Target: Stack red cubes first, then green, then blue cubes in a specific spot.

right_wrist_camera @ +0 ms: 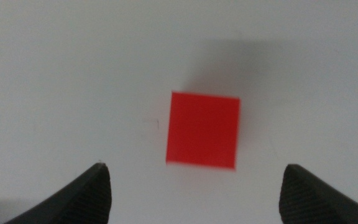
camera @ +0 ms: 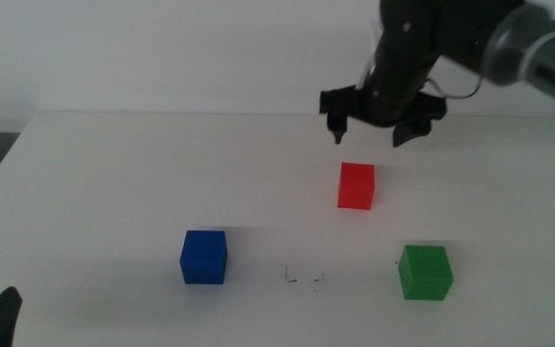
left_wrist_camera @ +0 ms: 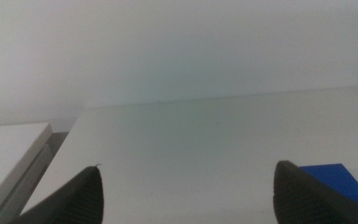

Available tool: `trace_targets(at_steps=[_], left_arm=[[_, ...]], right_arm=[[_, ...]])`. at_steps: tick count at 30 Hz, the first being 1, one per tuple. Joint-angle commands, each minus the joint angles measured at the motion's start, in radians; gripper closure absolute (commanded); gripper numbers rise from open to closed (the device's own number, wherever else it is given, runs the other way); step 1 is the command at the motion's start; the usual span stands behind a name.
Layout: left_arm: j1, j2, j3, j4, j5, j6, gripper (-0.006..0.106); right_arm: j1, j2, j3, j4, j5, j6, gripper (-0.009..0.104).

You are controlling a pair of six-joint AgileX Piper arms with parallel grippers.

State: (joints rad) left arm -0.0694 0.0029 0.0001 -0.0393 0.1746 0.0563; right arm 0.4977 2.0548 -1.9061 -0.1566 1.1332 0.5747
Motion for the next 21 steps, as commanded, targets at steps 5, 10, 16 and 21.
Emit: trace_targets(at_steps=[5,10,16,21], left_arm=[[0.001,-0.003,0.000,-0.001,-0.014,-0.001,0.007],[0.001,-0.003,0.000,-0.001,-0.014,-0.001,0.007],[0.001,-0.003,0.000,-0.001,-0.014,-0.001,0.007],[0.001,-0.003,0.000,-0.001,-0.014,-0.001,0.007]], right_arm=[[0.000,0.088,-0.012,-0.042,-0.110,0.076,0.012],[0.000,0.125,-0.012,-0.084,-0.115,0.153,0.012],[0.000,0.145,-0.010,-0.125,-0.111,0.188,0.012],[0.000,0.167,-0.010,-0.105,-0.113,0.188,0.012]])
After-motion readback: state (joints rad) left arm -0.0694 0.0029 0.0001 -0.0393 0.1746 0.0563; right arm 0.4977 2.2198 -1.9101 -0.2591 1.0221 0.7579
